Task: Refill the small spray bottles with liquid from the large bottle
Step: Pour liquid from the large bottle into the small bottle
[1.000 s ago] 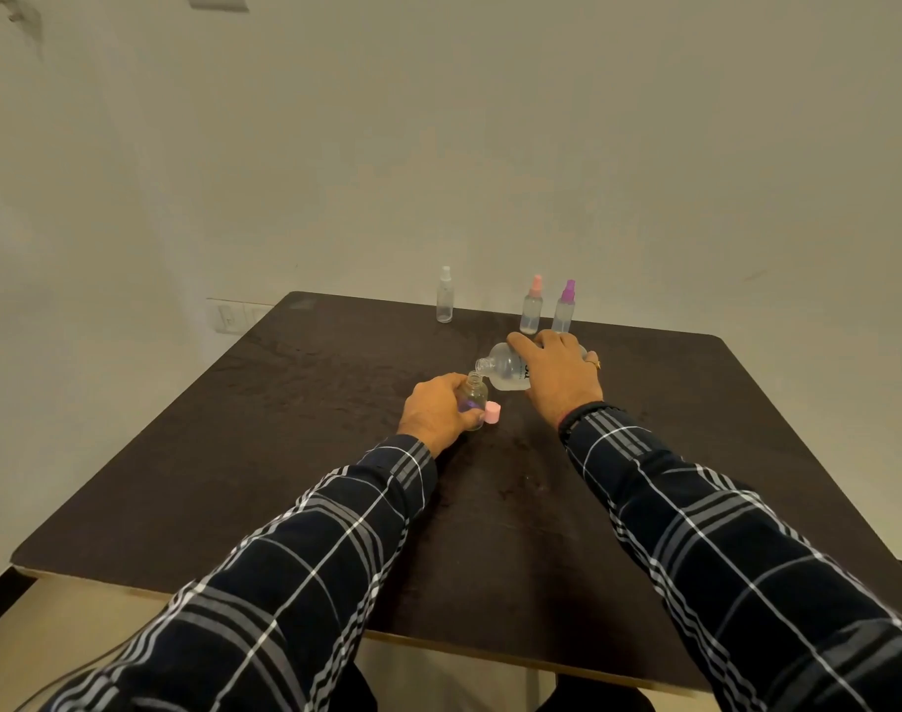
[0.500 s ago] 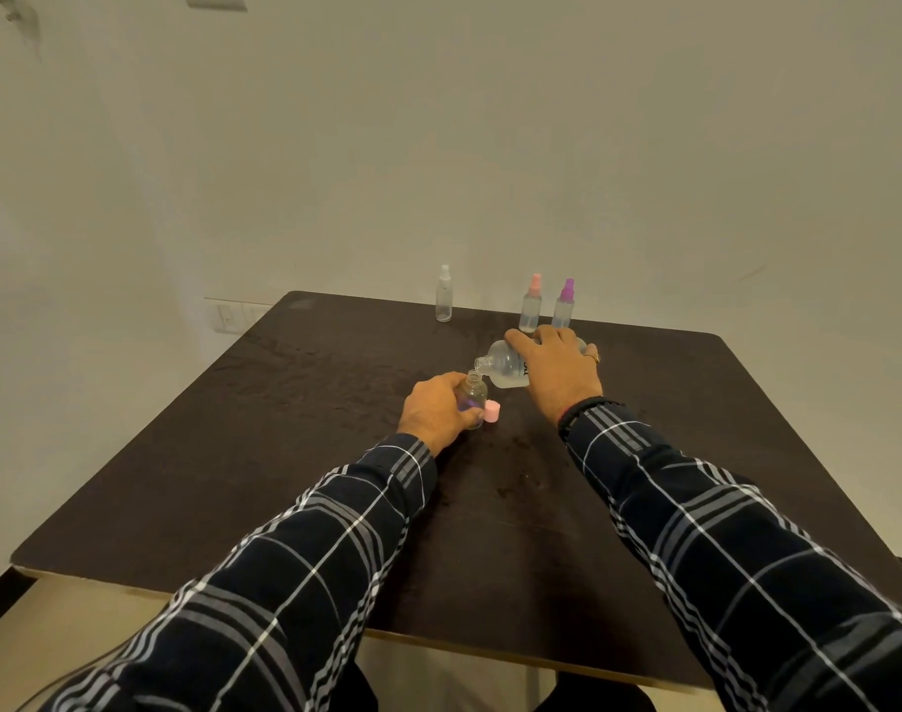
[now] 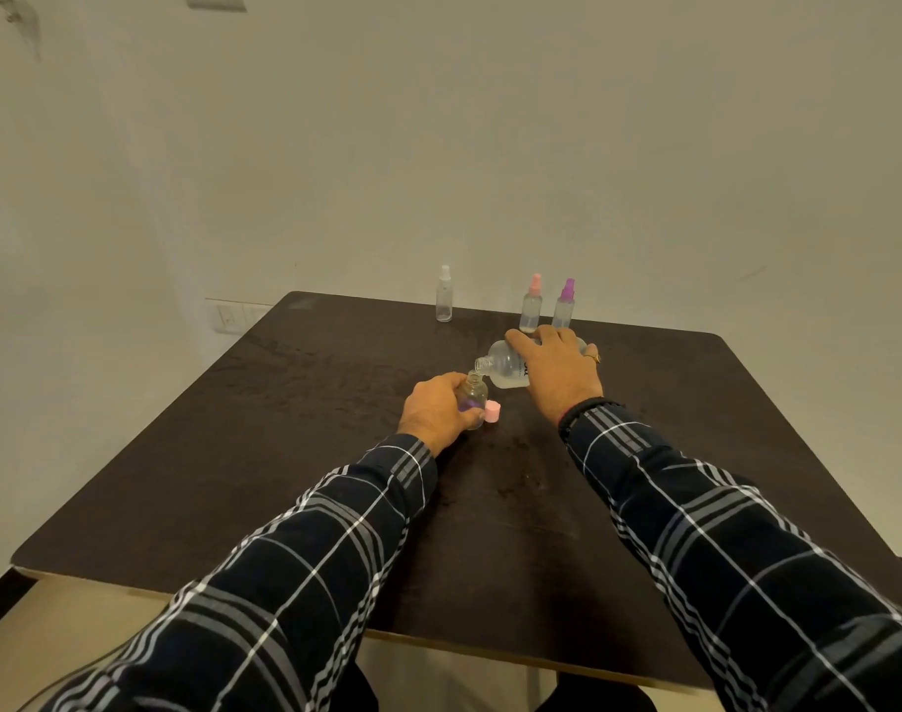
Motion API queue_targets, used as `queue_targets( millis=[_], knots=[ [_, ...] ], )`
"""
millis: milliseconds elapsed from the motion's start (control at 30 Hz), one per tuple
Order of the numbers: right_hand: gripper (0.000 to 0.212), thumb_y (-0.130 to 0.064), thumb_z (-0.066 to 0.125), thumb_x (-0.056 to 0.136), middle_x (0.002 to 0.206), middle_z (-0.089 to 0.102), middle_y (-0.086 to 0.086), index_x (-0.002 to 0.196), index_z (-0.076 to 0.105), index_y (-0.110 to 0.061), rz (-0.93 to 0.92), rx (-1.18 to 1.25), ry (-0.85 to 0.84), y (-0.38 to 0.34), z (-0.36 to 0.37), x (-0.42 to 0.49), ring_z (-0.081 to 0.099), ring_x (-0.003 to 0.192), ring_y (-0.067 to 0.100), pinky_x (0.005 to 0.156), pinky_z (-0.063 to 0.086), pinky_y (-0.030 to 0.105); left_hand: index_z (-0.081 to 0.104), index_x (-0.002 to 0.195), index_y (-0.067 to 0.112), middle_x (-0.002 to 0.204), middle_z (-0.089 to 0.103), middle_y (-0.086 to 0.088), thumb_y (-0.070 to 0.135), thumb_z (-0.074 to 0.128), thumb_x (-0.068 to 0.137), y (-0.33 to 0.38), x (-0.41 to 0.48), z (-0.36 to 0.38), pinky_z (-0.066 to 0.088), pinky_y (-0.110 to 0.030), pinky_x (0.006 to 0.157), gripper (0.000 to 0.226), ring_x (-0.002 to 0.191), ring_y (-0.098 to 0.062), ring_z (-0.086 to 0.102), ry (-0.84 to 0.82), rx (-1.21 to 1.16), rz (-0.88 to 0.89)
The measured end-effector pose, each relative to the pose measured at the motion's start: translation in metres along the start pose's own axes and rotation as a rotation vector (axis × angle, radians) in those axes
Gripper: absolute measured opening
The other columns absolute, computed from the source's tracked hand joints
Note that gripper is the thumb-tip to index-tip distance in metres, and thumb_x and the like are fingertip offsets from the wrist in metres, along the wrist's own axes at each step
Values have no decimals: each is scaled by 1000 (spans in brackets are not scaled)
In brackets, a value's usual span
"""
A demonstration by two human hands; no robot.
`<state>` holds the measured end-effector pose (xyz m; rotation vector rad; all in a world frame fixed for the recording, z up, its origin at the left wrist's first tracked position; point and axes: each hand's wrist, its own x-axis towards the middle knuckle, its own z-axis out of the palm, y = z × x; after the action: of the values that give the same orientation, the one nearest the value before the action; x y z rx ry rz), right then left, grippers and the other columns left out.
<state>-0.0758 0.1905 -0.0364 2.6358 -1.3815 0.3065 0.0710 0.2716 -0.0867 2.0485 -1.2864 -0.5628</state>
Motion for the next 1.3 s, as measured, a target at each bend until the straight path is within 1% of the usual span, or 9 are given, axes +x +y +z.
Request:
queue_targets(
  millis=[267,533,667,800,933,1033,1300],
  knots=[
    [64,-17,67,92,142,43,11,144,34,-34,7,3,4,1,4,0,35,136,35,108,31,69,58,135,20,123,67,0,29,82,82,2,-1,-2,50,-41,103,59,112,-19,63,-9,-1,-10],
    [65,-17,69,91,141,43,11,143,34,-34,3,-9,2,0,4,2,36,136,35,108,31,70,59,134,20,121,68,-1,32,82,83,2,-3,-2,51,-42,102,58,111,-19,63,0,3,6],
    [66,-17,69,91,141,43,11,144,34,-34,-2,-18,8,1,4,2,36,135,34,108,32,69,56,138,19,126,66,-2,31,81,83,3,-4,-2,50,-43,105,61,115,-21,62,-4,12,5],
    [66,-16,68,91,141,42,11,144,33,-34,-1,-25,9,1,3,2,35,136,35,108,30,70,58,135,19,124,67,-2,31,81,83,4,-3,-2,50,-44,104,58,114,-21,63,-14,3,-3],
    [66,-15,68,91,142,42,11,143,33,-35,-1,-26,10,1,4,2,36,136,35,107,31,70,57,137,19,126,66,-2,30,80,85,4,-5,-3,50,-42,104,58,115,-21,62,-7,9,0],
    [65,-17,68,91,141,42,11,143,33,-35,-3,-23,13,1,5,3,36,135,35,108,31,70,58,135,19,124,67,-2,31,80,84,3,-4,-3,51,-42,103,57,112,-20,63,-4,14,6],
    [65,-17,68,92,140,43,10,143,33,-35,-12,-25,21,1,5,3,36,135,34,108,31,70,57,136,20,124,67,-3,32,79,86,5,-4,-3,50,-43,103,56,113,-21,62,-23,16,-9]
  ],
)
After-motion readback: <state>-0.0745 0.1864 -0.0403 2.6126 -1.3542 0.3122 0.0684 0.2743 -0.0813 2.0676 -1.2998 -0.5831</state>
